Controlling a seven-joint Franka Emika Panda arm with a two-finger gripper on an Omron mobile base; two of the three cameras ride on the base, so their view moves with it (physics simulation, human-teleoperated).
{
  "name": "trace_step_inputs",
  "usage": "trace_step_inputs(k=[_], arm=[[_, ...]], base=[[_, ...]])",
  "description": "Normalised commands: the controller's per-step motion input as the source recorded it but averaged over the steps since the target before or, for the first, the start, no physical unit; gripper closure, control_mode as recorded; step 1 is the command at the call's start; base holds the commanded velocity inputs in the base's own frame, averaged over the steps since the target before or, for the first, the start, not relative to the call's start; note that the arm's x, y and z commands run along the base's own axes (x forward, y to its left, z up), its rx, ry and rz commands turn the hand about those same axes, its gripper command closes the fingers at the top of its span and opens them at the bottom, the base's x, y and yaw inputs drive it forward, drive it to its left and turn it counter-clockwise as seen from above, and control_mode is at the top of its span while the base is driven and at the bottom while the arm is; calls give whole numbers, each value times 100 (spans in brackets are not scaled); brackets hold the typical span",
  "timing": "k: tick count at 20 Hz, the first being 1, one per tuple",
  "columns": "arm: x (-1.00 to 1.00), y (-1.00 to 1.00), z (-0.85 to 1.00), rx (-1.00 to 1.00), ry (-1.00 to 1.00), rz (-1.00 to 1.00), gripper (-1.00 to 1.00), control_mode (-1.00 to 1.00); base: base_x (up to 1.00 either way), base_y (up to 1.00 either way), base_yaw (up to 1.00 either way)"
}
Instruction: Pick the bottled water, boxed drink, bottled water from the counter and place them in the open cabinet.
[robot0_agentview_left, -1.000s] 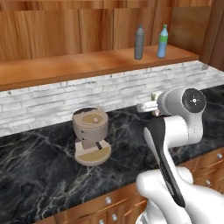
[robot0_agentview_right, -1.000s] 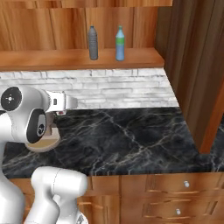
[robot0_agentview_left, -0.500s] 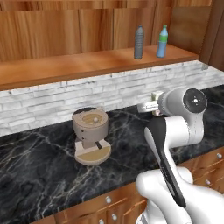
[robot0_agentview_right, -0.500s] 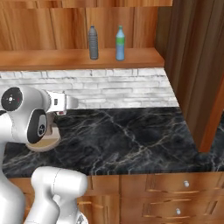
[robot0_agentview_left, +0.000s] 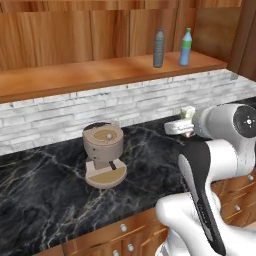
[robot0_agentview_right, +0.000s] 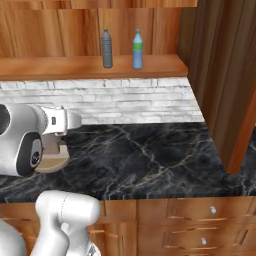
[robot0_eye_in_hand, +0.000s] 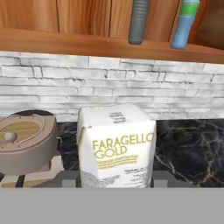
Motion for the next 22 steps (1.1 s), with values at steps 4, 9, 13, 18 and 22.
trace_step_inputs(k=[4,9,13,18,22], arm=[[-73,3,94,0,-15,14,100,-100],[-32,29,91,0,-11,5,100,-100],[3,56,63,0,-4,0,100,-100],[37,41,42,1,-1,-3,100,-100],[76,2,10,9,1,-5,100,-100]], base=[[0,0,0],[0,0,0],[0,0,0],[0,0,0],[0,0,0]])
